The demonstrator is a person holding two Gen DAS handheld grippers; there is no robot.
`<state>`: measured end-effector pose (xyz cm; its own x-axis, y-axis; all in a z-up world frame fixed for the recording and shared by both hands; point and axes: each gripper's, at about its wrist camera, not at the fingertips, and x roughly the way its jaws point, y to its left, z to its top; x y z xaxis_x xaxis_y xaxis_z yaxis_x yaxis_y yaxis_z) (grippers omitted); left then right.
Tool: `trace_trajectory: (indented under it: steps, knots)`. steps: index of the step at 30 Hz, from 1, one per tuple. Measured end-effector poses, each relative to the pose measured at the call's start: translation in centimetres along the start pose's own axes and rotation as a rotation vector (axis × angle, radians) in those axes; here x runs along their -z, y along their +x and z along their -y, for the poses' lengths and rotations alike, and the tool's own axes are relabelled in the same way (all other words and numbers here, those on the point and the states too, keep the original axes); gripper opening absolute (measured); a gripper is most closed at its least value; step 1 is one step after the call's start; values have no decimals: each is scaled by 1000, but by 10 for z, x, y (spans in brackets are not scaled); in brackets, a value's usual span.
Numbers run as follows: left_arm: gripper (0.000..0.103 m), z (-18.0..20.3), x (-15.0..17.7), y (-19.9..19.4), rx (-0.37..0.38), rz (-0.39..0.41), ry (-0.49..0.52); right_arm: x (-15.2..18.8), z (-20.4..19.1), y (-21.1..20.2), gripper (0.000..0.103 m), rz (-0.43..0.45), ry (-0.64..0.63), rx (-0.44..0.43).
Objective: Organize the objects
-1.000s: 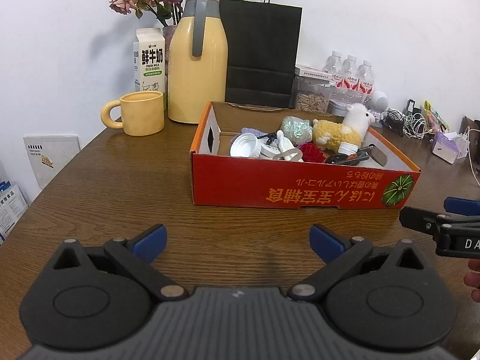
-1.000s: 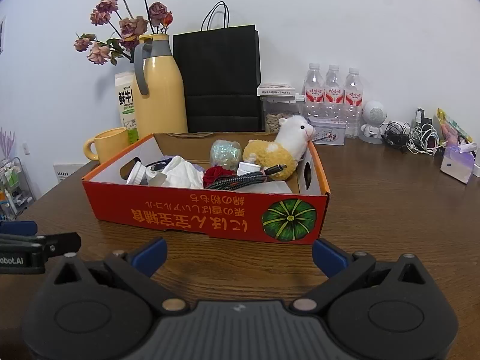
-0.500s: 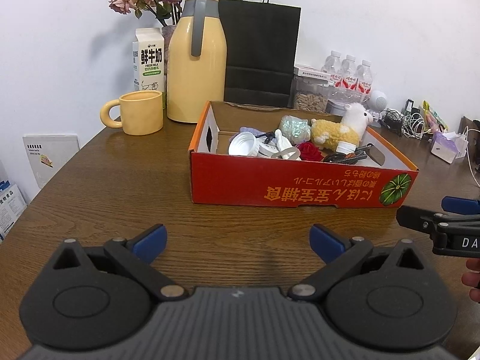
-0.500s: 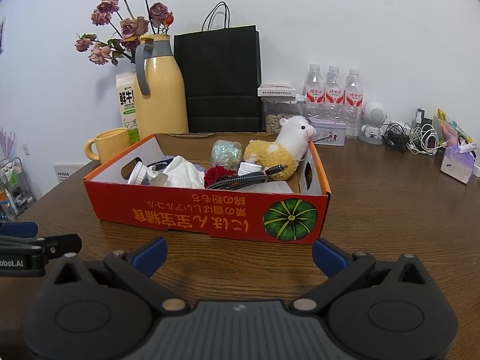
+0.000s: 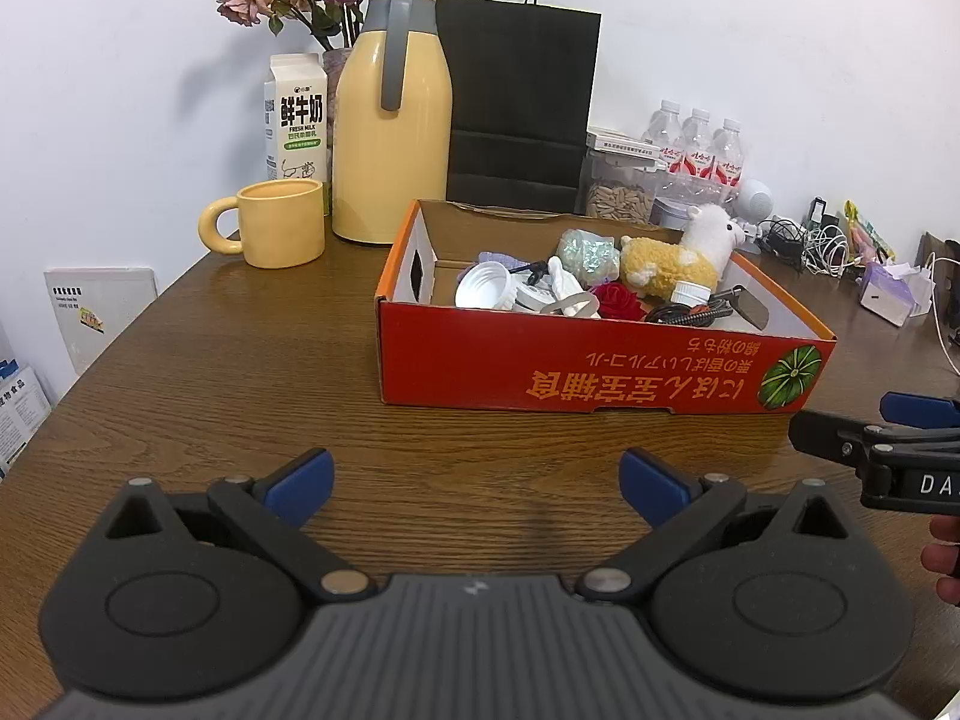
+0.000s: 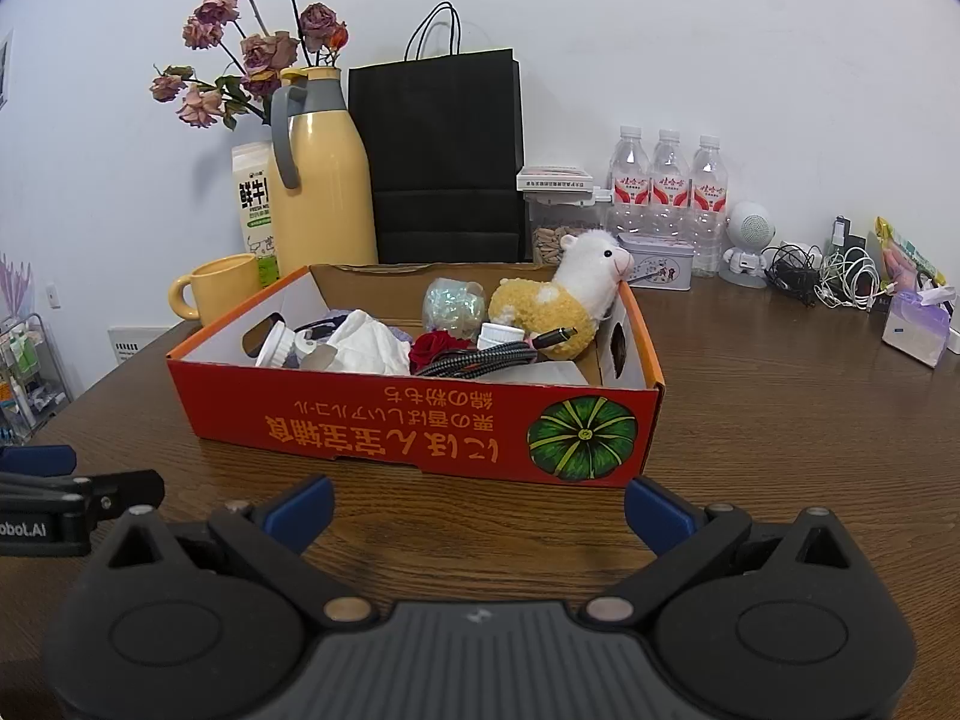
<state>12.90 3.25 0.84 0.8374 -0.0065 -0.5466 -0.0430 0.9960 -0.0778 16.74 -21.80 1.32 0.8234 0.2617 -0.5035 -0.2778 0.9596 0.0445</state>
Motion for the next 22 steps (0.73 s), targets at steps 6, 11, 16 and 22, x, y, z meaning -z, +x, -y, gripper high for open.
trace_trajectory:
  steps: [6, 11, 16, 22]
  knots:
    - [103, 0, 0, 0, -1, 1, 1, 0, 0, 0, 103, 0, 0, 0]
    - [103, 1, -1, 0, -2, 2, 2, 0, 0, 0, 103, 0, 0, 0]
    - [103, 2, -1, 0, 3, 4, 2, 0, 0, 1, 103, -1, 0, 0]
    - [103, 1, 0, 0, 8, 5, -8, 0, 0, 1, 103, 0, 0, 0]
